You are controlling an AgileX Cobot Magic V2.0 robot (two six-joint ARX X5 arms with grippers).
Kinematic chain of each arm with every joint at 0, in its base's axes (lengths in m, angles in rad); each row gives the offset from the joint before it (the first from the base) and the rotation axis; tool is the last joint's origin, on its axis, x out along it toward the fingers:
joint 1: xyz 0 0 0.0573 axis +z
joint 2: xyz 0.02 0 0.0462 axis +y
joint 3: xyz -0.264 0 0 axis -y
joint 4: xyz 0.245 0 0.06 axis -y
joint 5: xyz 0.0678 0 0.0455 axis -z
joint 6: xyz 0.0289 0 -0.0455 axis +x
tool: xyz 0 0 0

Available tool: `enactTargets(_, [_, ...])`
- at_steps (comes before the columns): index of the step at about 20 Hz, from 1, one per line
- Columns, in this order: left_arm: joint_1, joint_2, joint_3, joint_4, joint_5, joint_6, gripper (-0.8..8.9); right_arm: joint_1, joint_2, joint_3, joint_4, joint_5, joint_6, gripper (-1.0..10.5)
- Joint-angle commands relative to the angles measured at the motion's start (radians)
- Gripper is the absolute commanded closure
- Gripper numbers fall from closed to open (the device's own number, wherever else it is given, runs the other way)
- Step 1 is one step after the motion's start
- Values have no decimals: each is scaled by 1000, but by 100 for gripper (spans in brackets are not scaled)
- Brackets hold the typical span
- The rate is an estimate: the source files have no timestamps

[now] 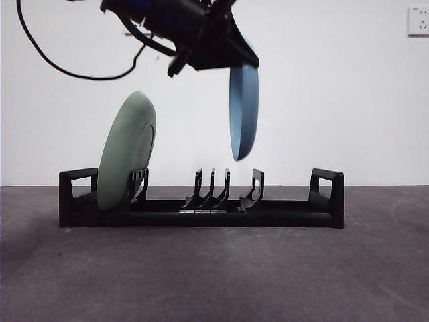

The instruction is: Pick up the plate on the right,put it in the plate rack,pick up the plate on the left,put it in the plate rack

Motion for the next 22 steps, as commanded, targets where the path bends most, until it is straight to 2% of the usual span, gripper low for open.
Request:
enactTargets(1, [-11,36,0,-7,0,18,822,0,1,-1,9,0,-8,604])
enactTargets(5, [-28,77,0,-23,-6,27,822,0,1,-1,9,0,-9,604])
enactTargets(9, [-37,92,0,-76,-49,86,822,0,1,-1,9,0,-9,604])
enactTargets(15, [-38,92,0,-154,-54,110,799,0,1,-1,9,-1,-9,604])
enactTargets(19, [-38,92,0,-203,-55,112,565,0,1,-1,9,-1,-9,604])
enactTargets(22, [-39,69,0,-233,19,110,561,0,1,-1,8,-1,-8,604])
